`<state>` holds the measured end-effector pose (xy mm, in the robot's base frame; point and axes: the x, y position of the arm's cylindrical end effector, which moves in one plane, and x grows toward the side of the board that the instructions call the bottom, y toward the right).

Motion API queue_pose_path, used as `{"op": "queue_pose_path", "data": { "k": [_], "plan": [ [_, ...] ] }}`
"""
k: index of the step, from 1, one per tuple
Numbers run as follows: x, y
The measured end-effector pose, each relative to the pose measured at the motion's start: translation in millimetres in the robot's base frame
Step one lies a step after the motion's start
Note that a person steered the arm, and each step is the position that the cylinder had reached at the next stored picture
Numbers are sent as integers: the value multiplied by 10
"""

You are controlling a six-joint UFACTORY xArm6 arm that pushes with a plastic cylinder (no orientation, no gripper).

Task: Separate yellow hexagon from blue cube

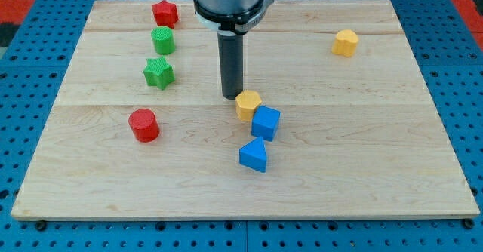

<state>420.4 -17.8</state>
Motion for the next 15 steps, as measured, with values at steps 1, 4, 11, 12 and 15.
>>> {"op": "queue_pose_path", "data": {
  "k": [1, 4, 11, 12, 15],
  "plan": [
    [271, -438],
    [637, -266],
    [659, 1045],
    [608, 465],
    [206, 1396]
  ]
}}
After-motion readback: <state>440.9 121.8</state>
